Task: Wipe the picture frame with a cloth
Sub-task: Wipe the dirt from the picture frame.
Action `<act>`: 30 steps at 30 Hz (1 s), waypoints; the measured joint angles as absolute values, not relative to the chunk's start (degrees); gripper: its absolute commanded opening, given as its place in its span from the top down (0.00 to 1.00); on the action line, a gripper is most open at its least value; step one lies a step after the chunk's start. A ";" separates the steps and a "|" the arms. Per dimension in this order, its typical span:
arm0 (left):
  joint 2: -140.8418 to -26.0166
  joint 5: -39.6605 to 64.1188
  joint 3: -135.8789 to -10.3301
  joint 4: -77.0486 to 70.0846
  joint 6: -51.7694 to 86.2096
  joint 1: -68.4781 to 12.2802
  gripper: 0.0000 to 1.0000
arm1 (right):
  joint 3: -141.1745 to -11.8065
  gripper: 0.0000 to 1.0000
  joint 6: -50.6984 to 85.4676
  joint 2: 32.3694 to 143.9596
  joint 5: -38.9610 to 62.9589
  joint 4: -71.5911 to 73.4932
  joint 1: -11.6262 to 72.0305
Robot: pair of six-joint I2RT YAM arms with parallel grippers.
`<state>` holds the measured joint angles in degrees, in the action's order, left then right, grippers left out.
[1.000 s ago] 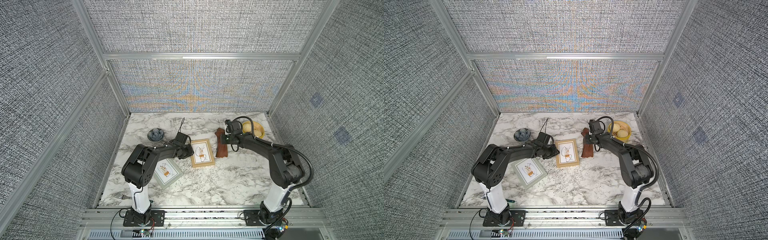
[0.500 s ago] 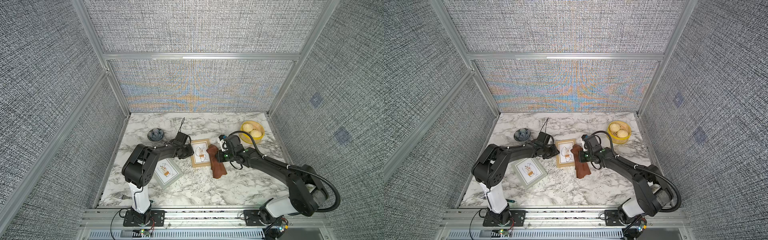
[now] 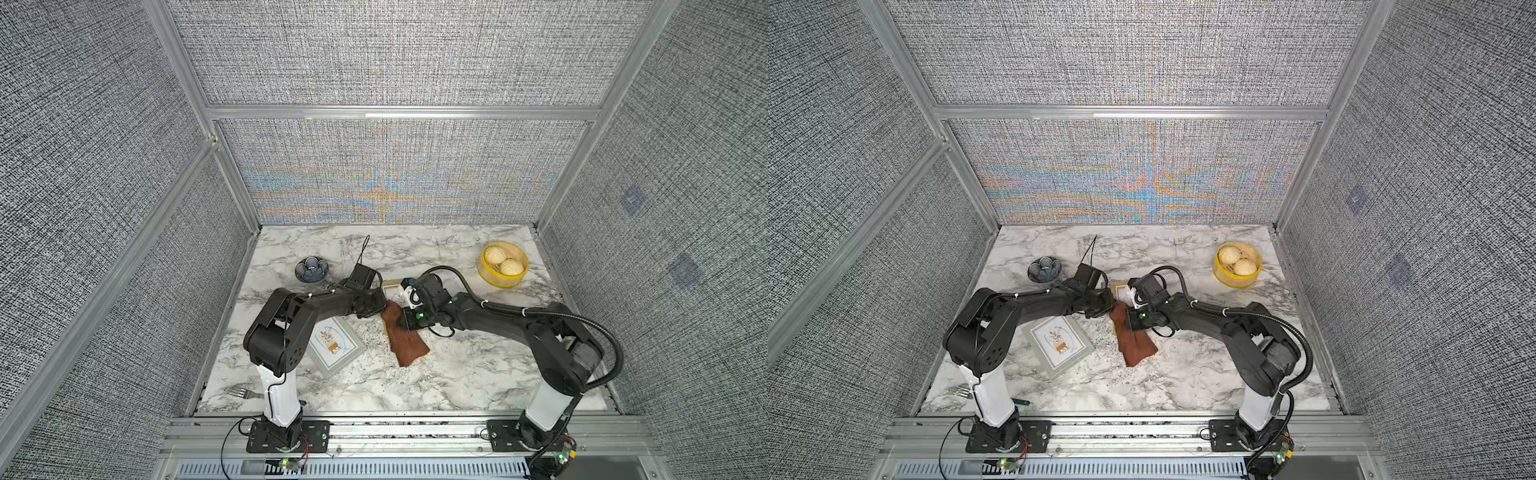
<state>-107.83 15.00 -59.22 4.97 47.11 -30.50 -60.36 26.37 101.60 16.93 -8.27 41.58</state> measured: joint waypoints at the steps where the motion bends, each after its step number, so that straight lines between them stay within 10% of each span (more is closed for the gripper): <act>1: -107.81 14.98 -59.18 4.95 47.11 -30.50 0.88 | -60.34 1.00 26.35 102.00 17.08 -8.32 41.60; 30: -108.29 15.51 -58.48 4.21 49.21 -30.46 0.89 | -59.35 1.00 14.00 102.48 6.76 -9.28 45.87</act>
